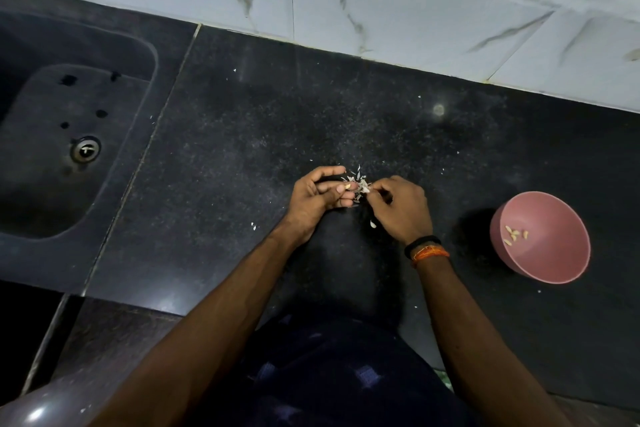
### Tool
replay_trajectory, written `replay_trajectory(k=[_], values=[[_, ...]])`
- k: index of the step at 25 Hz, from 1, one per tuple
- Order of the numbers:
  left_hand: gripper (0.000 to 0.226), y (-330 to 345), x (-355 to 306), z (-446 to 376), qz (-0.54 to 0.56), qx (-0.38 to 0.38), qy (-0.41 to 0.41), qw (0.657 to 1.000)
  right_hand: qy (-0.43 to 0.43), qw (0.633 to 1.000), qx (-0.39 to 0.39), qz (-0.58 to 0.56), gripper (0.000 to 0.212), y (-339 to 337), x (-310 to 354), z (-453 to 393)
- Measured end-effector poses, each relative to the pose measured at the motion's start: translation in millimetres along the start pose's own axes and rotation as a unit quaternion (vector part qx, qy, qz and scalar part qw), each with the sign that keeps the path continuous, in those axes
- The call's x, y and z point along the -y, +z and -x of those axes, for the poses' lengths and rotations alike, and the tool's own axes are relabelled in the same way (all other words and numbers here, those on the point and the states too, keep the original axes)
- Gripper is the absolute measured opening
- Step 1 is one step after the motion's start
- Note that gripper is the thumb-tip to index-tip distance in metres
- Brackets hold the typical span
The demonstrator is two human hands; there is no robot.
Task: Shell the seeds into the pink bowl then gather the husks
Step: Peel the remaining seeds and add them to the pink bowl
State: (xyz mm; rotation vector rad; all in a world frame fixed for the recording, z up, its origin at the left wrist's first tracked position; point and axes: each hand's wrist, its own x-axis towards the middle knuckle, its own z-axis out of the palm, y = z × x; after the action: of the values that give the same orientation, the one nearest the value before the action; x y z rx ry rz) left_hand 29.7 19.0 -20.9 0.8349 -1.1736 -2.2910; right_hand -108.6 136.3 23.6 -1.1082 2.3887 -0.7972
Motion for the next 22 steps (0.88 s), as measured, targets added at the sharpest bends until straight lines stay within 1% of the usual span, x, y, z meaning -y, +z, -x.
replay_trajectory(k=[2, 4, 5, 7, 10, 12, 15, 18, 22], values=[[0.034, 0, -1, 0, 0.008, -0.007, -0.006, 1.0, 0.002, 1.0, 0.009, 0.024, 0.023, -2, 1, -2], [0.033, 0, -1, 0, 0.012, -0.011, -0.012, 1.0, 0.001, 0.999, 0.001, 0.042, 0.027, -2, -1, -3], [0.032, 0, -1, 0, 0.012, -0.011, -0.015, 1.0, -0.006, 0.999, -0.004, 0.052, 0.026, -2, -2, -3], [0.032, 0, -2, 0, 0.015, -0.009, -0.016, 1.0, -0.016, 0.998, -0.01, 0.052, 0.017, -2, -3, -3], [0.033, 0, -2, 1, 0.023, -0.009, -0.015, 1.0, -0.001, 0.998, -0.024, 0.058, 0.006, -4, -3, -3], [0.033, 0, -3, 2, 0.03, -0.011, -0.017, 0.999, 0.008, 0.998, -0.021, 0.065, 0.006, -4, -1, -3], [0.027, 2, -4, 4, 0.032, 0.008, -0.019, 0.999, 0.016, 0.999, 0.007, 0.044, 0.008, -1, 5, 0], [0.024, 3, -5, 4, 0.033, 0.019, -0.02, 0.999, 0.011, 1.0, 0.027, 0.003, 0.016, 3, 10, 2], [0.025, 3, -5, 2, 0.038, -0.005, -0.022, 0.999, 0.032, 0.999, 0.039, -0.015, 0.027, 4, 11, 1]])
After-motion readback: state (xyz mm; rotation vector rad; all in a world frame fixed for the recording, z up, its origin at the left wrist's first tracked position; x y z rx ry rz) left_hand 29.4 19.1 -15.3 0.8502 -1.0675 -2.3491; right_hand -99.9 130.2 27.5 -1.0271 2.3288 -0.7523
